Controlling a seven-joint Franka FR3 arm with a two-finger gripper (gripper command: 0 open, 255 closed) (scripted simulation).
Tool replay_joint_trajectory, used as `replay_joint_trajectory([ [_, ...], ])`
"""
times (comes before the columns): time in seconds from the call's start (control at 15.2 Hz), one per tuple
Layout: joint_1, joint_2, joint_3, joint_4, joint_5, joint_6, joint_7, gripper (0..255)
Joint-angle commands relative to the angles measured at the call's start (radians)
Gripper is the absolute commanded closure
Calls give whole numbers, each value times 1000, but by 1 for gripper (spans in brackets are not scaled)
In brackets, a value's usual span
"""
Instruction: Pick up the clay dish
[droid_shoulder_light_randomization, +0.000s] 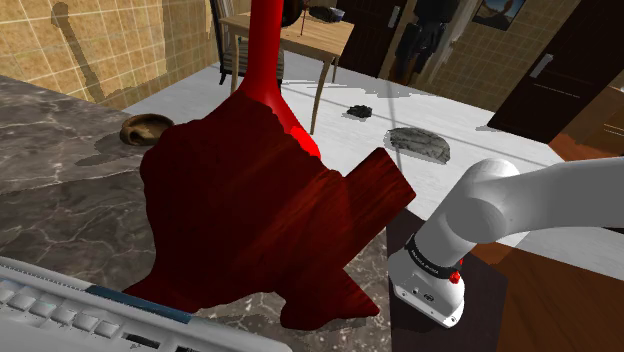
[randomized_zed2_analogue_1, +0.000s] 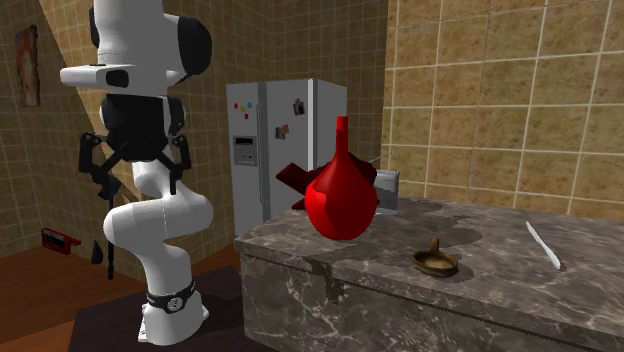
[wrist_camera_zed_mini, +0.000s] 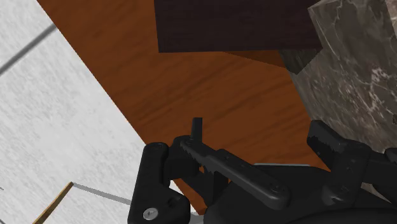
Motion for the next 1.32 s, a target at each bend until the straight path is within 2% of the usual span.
replay_joint_trajectory([
  [0.0,0,0,0,0,0,0,0,0],
  [0.59,17,97,204,9,171,61,306,0],
  [0.92,19,198,314,60,244,110,472,0],
  [1.25,15,330,420,143,288,163,639,0],
])
